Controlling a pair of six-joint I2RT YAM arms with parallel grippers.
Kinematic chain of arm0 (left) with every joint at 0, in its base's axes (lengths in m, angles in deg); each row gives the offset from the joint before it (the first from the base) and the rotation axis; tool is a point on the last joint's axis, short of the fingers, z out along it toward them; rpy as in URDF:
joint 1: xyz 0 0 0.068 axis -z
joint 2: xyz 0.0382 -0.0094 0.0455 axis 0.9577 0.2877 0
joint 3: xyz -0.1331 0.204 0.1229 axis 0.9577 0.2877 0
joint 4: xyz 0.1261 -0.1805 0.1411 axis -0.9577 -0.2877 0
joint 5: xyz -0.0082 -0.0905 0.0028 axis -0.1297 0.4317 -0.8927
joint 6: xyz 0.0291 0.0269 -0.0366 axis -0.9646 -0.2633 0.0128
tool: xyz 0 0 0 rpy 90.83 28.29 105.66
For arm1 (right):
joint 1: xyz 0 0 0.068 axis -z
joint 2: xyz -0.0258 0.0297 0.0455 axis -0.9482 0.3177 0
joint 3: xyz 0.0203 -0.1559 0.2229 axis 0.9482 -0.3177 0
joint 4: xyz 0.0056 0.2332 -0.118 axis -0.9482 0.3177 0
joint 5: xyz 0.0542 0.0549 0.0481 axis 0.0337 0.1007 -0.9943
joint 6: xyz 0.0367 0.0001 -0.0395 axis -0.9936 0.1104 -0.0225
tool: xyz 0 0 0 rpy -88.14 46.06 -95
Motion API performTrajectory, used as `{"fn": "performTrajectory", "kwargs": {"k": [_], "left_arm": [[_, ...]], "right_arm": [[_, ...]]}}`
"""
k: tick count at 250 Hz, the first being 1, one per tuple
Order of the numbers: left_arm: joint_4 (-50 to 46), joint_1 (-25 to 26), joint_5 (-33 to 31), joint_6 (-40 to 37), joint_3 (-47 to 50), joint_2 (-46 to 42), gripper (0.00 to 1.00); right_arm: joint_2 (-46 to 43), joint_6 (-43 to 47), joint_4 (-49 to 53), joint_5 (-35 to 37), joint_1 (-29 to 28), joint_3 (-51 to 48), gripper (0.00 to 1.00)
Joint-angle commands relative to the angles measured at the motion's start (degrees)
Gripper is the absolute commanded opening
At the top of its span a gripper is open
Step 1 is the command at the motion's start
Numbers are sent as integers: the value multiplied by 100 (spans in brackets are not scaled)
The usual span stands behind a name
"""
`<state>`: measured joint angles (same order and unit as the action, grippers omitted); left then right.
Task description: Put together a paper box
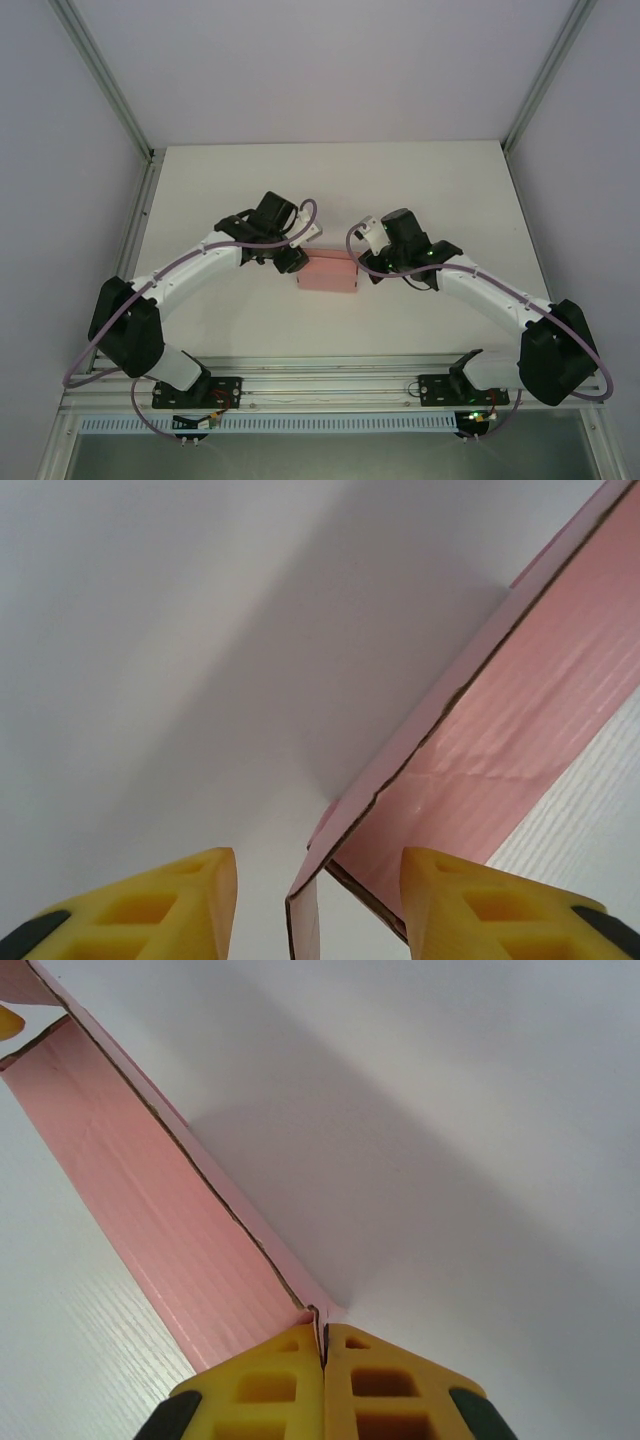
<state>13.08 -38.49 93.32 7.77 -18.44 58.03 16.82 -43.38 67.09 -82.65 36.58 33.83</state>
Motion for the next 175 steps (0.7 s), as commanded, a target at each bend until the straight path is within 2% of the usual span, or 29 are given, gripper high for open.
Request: {"fn": "performTrajectory", "kwargs": {"k": [1,56,109,145,175], "left_arm": [[-39,-16,-57,225,-14,-95,46],[27,-15,-68,337,119,-294,43],[-166,-14,-196,380,109,-251,30],[-146,-13,-109,425,93,-167,28],[-144,-10,-247,484,71,-121,10]], "right_arm": [[-6,-39,30,50,-31,22,0],[-12,-44,45,86,-27,22,0],[-57,-69,71,102,-27,27,0],[-86,-70,93,52,-26,41,0],[-110,-105,113,85,-26,44,0]]}}
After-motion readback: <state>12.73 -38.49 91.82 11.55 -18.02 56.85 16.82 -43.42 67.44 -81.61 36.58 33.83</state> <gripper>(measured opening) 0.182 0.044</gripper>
